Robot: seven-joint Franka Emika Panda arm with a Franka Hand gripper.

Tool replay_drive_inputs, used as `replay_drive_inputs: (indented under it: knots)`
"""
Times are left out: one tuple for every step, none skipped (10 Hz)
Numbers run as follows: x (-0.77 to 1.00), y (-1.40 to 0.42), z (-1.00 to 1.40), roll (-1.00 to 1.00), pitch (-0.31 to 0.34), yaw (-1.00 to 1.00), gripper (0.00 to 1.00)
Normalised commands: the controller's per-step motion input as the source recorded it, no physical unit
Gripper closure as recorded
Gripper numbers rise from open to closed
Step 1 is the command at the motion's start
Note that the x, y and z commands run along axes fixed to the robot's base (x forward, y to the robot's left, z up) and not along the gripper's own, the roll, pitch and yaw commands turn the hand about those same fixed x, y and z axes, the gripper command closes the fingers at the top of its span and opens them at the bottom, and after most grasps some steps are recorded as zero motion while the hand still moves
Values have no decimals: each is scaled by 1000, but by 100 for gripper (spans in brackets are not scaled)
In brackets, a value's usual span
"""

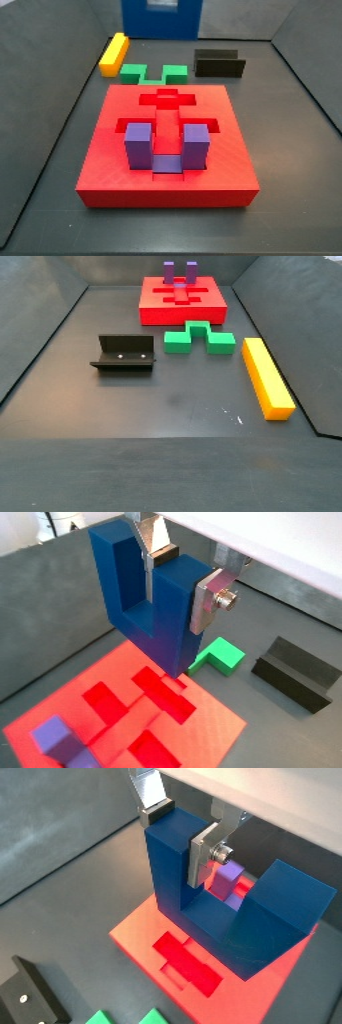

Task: Pick up the blue object. Move up. Move to above the board. Insert the blue object.
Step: Insert the blue object.

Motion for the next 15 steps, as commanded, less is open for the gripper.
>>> replay_drive_inputs:
  knots:
    - [366,-51,-674,263,84,23,100]
    - [189,-86,-646,306,46,51,100]
    - [0,-94,-440,199,11,0,100]
    - [0,-77,-443,183,0,0,100]
    - [0,-86,-280,77,-4,0,100]
    - [-37,-29,-177,0,-76,0,100]
    - [-103,0,-183,-27,-153,43,100]
    - [-80,0,-151,-10,-111,57,100]
    - [0,0,0,50,0,0,100]
    - [0,0,-277,111,-76,37,100]
    - [0,0,-329,26,-140,6,100]
    - [0,0,-394,51,-144,0,100]
    - [0,0,-434,63,-143,0,100]
    - [0,0,-460,51,-154,0,100]
    - [0,0,-391,54,-143,0,100]
